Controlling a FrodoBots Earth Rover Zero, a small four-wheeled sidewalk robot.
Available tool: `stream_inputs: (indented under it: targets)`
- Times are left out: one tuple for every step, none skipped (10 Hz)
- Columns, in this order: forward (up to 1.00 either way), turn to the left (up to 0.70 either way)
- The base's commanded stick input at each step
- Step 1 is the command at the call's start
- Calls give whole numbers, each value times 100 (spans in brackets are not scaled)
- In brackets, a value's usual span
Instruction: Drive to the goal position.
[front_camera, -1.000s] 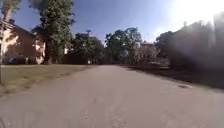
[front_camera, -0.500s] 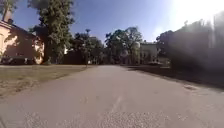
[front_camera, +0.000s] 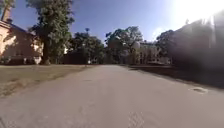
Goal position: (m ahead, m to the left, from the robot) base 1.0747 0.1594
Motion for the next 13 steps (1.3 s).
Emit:
stream_inputs:
  targets:
    - [70,0]
    - [70,0]
    - [70,0]
    - [70,0]
    - [70,0]
    - [70,0]
    - [70,0]
    - [70,0]
    - [70,0]
    - [70,0]
    - [70,0]
    - [70,0]
    - [70,0]
